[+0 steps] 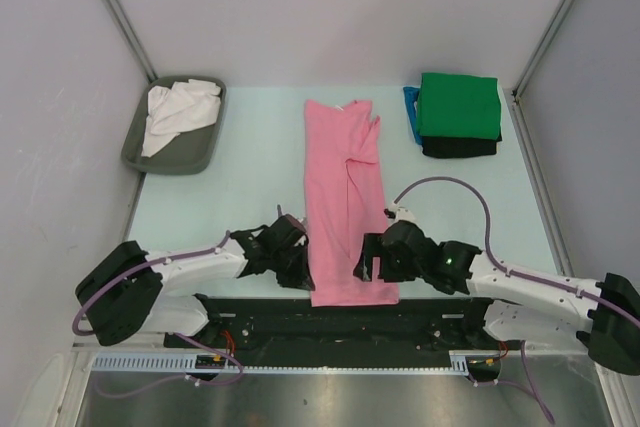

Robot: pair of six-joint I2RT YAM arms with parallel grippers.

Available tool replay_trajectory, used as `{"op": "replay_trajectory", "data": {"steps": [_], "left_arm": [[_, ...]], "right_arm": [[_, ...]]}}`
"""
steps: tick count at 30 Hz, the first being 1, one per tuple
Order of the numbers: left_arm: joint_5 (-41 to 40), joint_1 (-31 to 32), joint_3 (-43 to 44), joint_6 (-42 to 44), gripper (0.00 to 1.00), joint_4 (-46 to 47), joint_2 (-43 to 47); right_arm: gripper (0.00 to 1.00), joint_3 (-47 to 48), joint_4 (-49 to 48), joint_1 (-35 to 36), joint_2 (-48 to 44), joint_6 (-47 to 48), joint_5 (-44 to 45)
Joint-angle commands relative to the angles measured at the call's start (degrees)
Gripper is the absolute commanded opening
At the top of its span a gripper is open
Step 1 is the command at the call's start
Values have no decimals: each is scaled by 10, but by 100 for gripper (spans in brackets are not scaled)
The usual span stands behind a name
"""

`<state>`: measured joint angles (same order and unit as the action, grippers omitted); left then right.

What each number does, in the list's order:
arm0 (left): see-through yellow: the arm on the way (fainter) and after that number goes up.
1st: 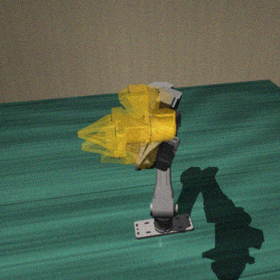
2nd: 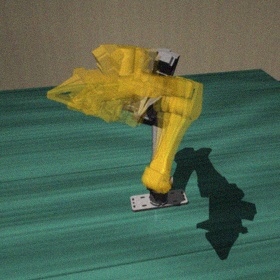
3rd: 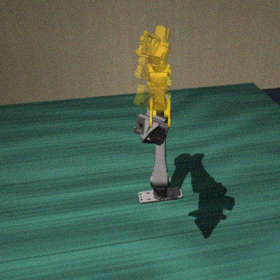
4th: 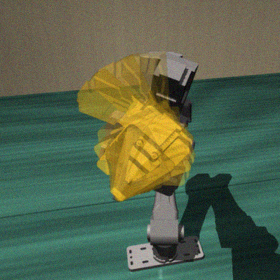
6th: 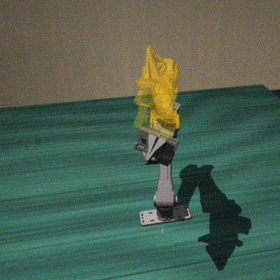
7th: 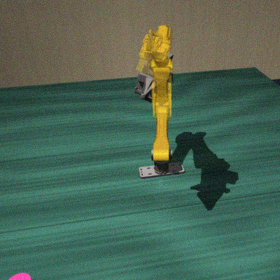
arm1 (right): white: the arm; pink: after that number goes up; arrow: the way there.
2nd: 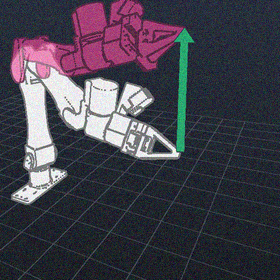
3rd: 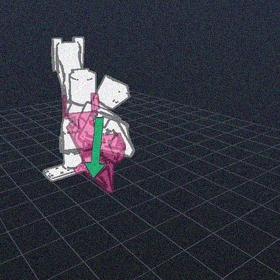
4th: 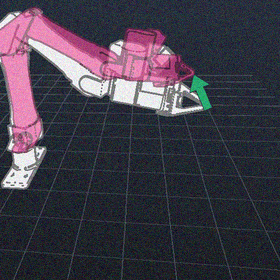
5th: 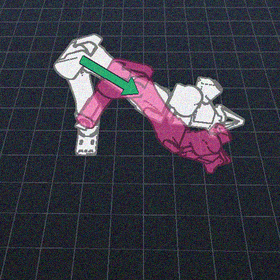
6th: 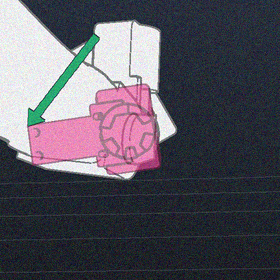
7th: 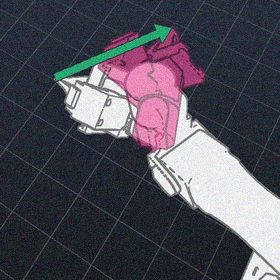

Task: Fold and stack the t-shirts

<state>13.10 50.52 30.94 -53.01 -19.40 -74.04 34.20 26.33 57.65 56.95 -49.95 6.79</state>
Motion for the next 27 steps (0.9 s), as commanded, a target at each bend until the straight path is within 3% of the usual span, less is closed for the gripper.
{"op": "replay_trajectory", "data": {"steps": [1,7,8,9,12,15,19,22,27], "left_arm": [[6,5,-17,-24,6,29,19],[2,5,-31,-31,19,36,28],[2,5,-33,-33,24,37,31],[0,5,-37,-36,39,38,32],[-3,5,-46,-45,62,41,47],[-9,5,-56,-54,75,42,77],[-23,5,-62,-56,78,26,118],[-26,5,-59,-54,78,16,130],[-26,5,-62,-53,78,10,138]], "right_arm": [[86,-15,-49,40,9,-62,-4],[85,-20,-77,99,47,-99,3],[85,-19,-82,109,52,-102,4],[85,-20,-85,113,58,-107,8],[82,-23,-100,120,78,-111,7],[79,-23,-105,126,87,-117,9],[74,-24,-98,126,83,-120,19],[65,-24,-94,125,84,-117,24],[61,-23,-90,124,99,-115,25]]}}
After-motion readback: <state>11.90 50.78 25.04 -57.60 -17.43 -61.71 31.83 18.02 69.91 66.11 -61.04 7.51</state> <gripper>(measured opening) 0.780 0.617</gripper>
